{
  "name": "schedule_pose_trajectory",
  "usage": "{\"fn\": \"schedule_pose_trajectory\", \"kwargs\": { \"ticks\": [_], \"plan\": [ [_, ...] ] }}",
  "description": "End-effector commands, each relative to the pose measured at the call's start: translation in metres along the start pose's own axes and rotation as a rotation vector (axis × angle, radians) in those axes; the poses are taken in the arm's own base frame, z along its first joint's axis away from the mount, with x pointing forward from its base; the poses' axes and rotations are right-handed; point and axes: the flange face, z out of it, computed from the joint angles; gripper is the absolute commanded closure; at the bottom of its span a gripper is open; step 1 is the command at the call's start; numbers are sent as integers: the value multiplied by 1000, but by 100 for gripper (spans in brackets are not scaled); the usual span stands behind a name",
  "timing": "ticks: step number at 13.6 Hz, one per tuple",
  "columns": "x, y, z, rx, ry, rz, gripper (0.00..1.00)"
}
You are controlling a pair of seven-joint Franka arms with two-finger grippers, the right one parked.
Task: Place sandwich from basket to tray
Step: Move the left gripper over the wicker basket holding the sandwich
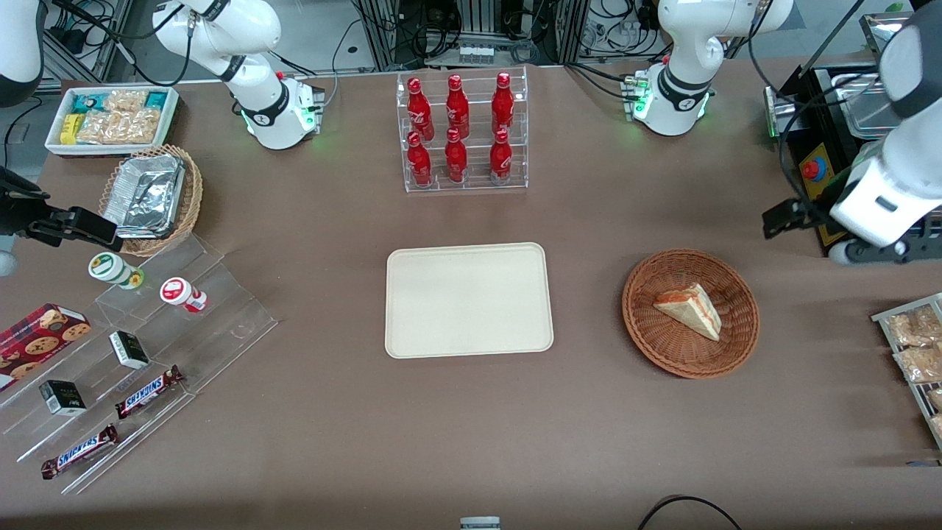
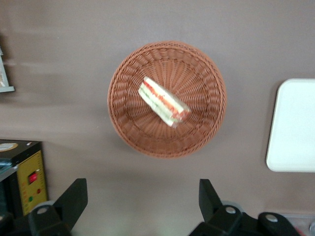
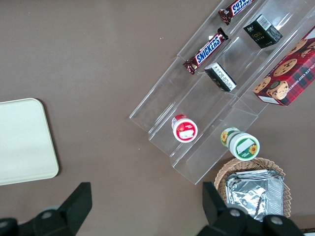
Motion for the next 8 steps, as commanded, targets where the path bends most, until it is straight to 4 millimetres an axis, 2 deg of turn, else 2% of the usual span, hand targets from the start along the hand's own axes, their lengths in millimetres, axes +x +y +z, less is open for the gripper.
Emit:
{"fn": "schedule_pose_trajectory", "kwargs": {
  "ticks": [1, 3, 8],
  "plan": [
    [1, 32, 31, 9, 29, -95, 0],
    [4, 42, 57, 3, 48, -140, 0],
    [-1, 45, 128, -47, 119, -406, 0]
  ]
}}
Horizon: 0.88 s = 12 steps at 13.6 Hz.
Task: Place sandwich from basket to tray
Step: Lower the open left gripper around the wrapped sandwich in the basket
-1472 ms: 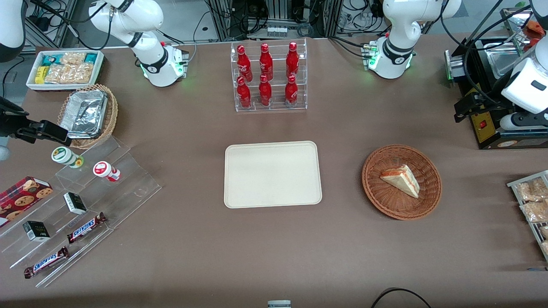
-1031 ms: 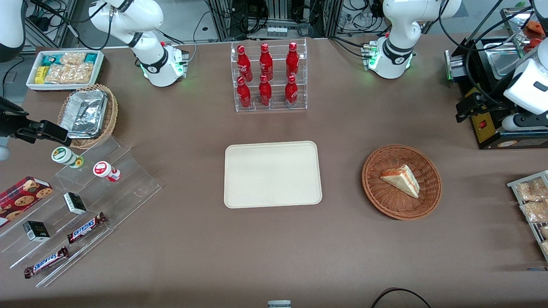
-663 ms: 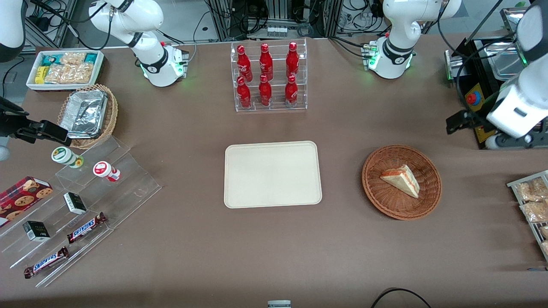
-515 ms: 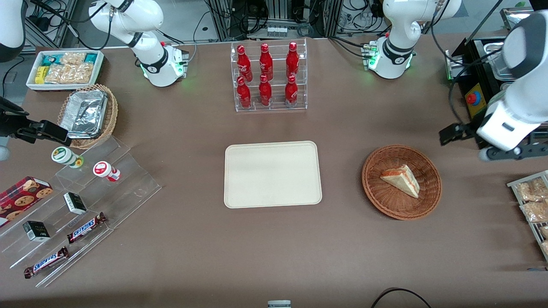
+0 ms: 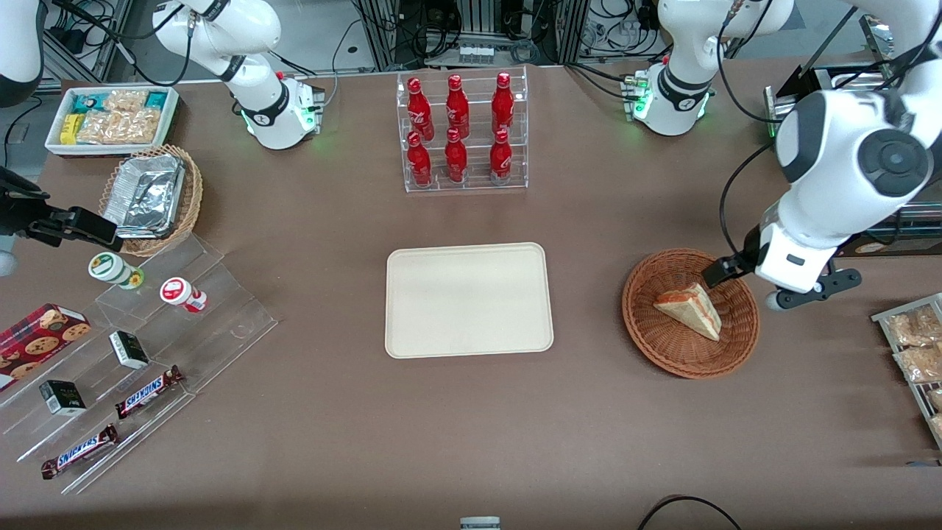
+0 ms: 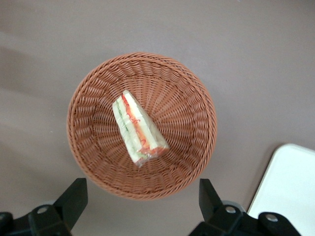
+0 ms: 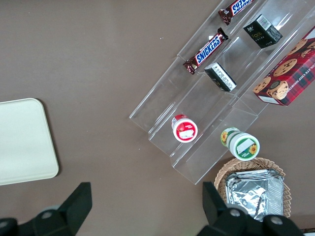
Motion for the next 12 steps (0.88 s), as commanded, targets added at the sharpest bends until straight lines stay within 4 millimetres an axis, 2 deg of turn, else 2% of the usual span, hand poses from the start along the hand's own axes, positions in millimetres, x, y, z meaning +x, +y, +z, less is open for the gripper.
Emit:
{"fn": "schedule_pose_trajectory", "kwargs": {
  "ticks": [1, 4, 7, 12],
  "plan": [
    [-13, -5, 26, -30, 36, -136, 0],
    [-24, -13, 61, -64, 74, -266, 0],
    [-30, -18, 80, -41, 47, -277, 0],
    [-23, -25, 112, -30, 34, -336, 0]
  ]
}}
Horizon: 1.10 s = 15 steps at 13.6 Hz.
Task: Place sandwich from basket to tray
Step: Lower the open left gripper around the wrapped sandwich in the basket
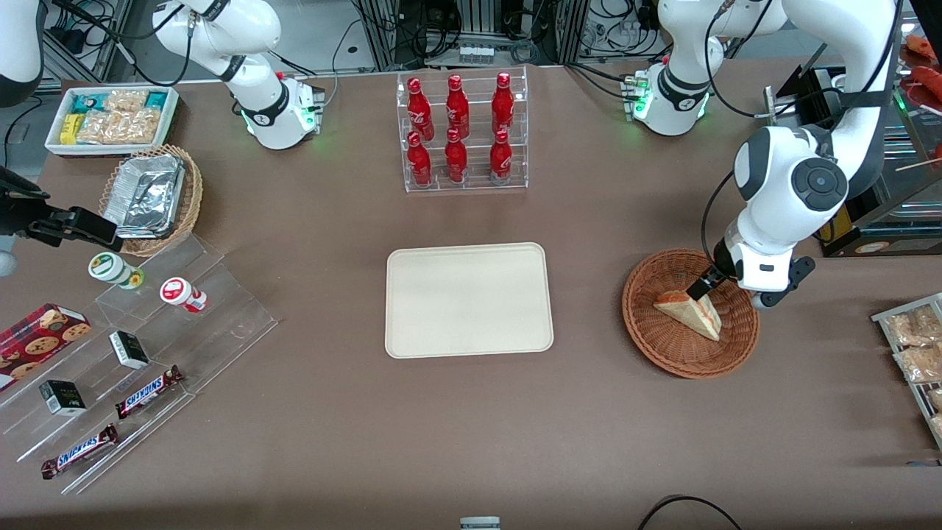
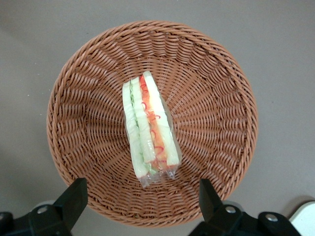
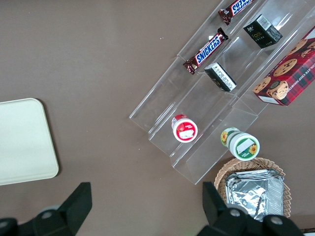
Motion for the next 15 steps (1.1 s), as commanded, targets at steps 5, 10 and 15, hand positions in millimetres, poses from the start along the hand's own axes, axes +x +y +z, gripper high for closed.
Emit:
{"fn": "schedule_pose_trajectory", "kwargs": {
  "ticks": [5, 10, 15],
  "plan": [
    [5, 4, 41, -17, 13, -102, 0],
    [1, 2, 61, 0, -1, -99, 0],
    [4, 0, 72, 1, -3, -125, 0]
  ]
}}
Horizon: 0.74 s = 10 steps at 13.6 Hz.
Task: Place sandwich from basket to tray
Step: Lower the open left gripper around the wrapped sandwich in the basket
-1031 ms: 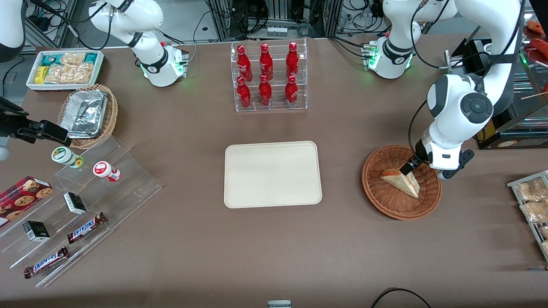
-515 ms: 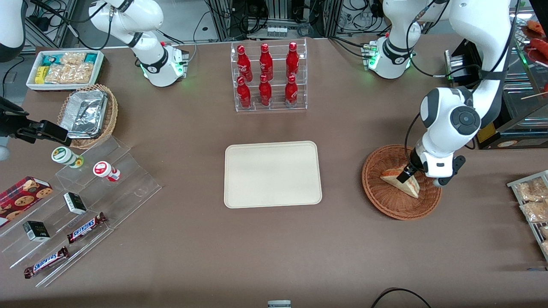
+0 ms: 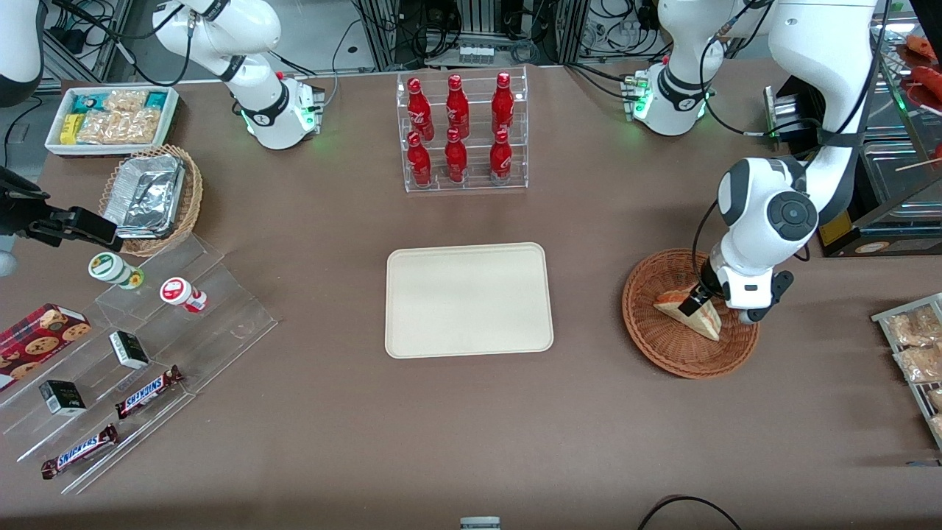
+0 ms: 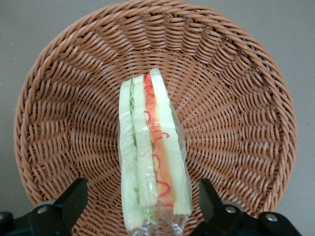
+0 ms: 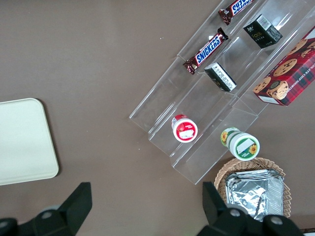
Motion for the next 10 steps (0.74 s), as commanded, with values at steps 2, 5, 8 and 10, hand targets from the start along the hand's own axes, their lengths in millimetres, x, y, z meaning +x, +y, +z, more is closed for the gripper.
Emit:
{"fn": "schedule_pose_trajectory", "kwargs": {
  "ticks": [2, 5, 8, 10],
  "plan": [
    [-1, 0, 12, -17, 11, -44, 0],
    [0, 0, 12, -20, 13, -64, 6],
    [0, 3, 11, -22, 13, -123, 69],
    [2, 4, 7, -25, 16, -133, 82]
  ]
}}
